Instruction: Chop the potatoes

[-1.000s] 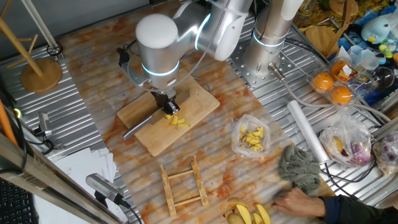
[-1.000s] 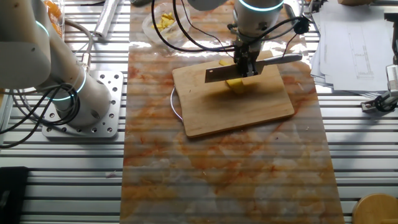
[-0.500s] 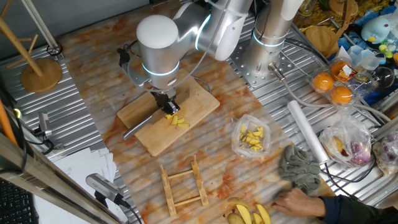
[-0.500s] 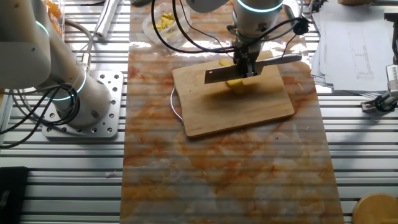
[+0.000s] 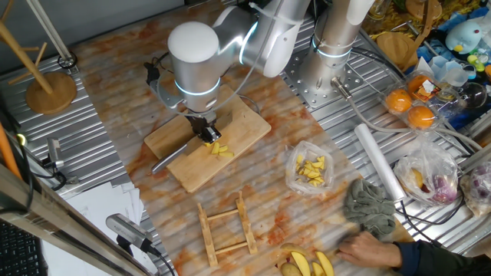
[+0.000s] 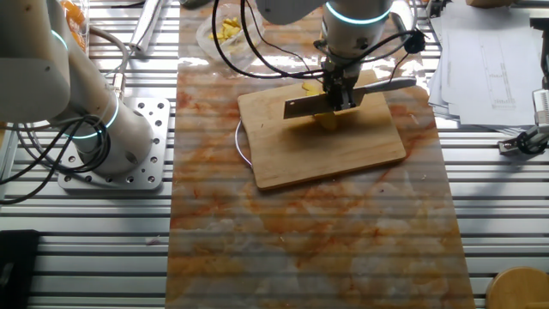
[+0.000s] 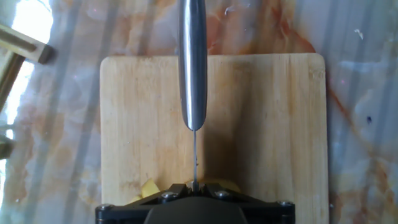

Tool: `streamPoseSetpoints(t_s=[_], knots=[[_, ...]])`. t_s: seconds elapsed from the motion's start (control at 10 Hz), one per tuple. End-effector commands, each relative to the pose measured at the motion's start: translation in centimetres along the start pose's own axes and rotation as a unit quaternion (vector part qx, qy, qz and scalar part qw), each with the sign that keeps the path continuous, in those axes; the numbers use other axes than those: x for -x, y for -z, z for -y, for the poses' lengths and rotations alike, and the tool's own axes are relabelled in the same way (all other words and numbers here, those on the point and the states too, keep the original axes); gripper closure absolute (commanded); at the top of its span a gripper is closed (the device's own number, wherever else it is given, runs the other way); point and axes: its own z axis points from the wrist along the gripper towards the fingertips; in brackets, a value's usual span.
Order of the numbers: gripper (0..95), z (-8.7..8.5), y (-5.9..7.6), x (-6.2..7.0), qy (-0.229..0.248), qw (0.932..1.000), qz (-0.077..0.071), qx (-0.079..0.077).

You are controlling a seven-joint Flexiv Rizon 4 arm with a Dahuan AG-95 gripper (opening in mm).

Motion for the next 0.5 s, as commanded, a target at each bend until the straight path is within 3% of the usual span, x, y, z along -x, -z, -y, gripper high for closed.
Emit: streamPoseSetpoints(t_s=[0.1,0.3,0.5], knots=[[95.0,0.3,-0.9,0.2,-0.002,1.0,0.004,0.006],[95.0,0.4,-1.6,0.1,-0.002,0.9999,0.004,0.014],[95.0,0.6,-2.7,-0.4,0.003,0.9997,0.021,0.014]])
